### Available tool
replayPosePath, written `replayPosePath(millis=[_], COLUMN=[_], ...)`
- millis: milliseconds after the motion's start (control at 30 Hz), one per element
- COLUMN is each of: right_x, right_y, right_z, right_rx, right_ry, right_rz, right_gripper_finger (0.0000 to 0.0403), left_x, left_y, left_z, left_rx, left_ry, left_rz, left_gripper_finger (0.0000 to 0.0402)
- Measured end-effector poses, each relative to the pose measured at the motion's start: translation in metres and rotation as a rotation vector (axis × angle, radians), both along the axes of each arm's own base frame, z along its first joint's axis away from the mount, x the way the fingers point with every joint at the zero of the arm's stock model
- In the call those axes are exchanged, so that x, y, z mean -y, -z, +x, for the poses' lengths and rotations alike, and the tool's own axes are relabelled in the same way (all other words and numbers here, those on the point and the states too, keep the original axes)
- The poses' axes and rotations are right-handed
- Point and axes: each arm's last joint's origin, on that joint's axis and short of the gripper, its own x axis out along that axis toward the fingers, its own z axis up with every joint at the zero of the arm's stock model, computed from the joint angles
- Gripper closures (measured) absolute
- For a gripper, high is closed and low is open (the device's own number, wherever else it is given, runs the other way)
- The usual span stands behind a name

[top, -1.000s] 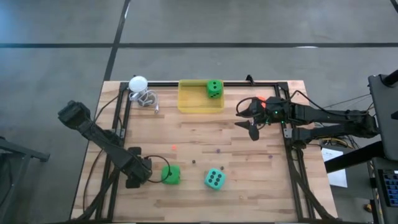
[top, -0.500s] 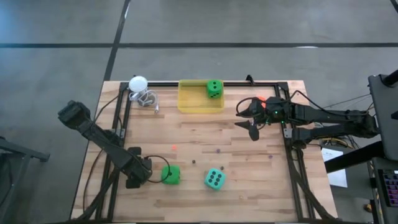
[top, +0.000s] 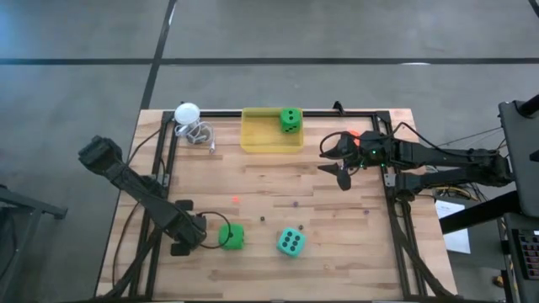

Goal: Pick & Place Dice
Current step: Put the red small die into the yellow bin

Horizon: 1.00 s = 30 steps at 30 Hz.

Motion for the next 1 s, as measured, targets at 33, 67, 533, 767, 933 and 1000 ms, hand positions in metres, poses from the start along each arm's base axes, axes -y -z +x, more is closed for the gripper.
replayPosePath(millis=[33,67,533,767,933,1000], right_x=[0.000,0.000,0.000,0.000,0.000,0.000], right_y=[0.000,0.000,0.000,0.000,0.003,0.003], right_z=[0.000,0.000,0.000,0.000,0.000,0.000], right_rx=[0.000,0.000,-0.004,-0.007,-0.012,-0.013], right_ry=[0.000,0.000,0.000,-0.009,-0.013,-0.015], right_rz=[0.000,0.000,0.001,-0.018,-0.025,-0.030], right_gripper_finger=[0.0188,0.0188,0.0188,0.0188,0.0188,0.0188], left_x=[0.000,0.000,0.005,-0.007,-0.029,-0.040], left_y=[0.000,0.000,-0.017,-0.057,-0.084,-0.096], left_z=[0.000,0.000,0.016,0.008,0.002,0.005], left_rx=[-0.001,-0.003,0.113,0.309,0.590,0.726], left_ry=[0.007,0.014,-0.045,-0.117,-0.269,-0.346], left_rz=[-0.002,-0.005,-0.037,0.003,0.092,0.127], left_gripper_finger=[0.0346,0.0356,0.0357,0.0357,0.0357,0.0357])
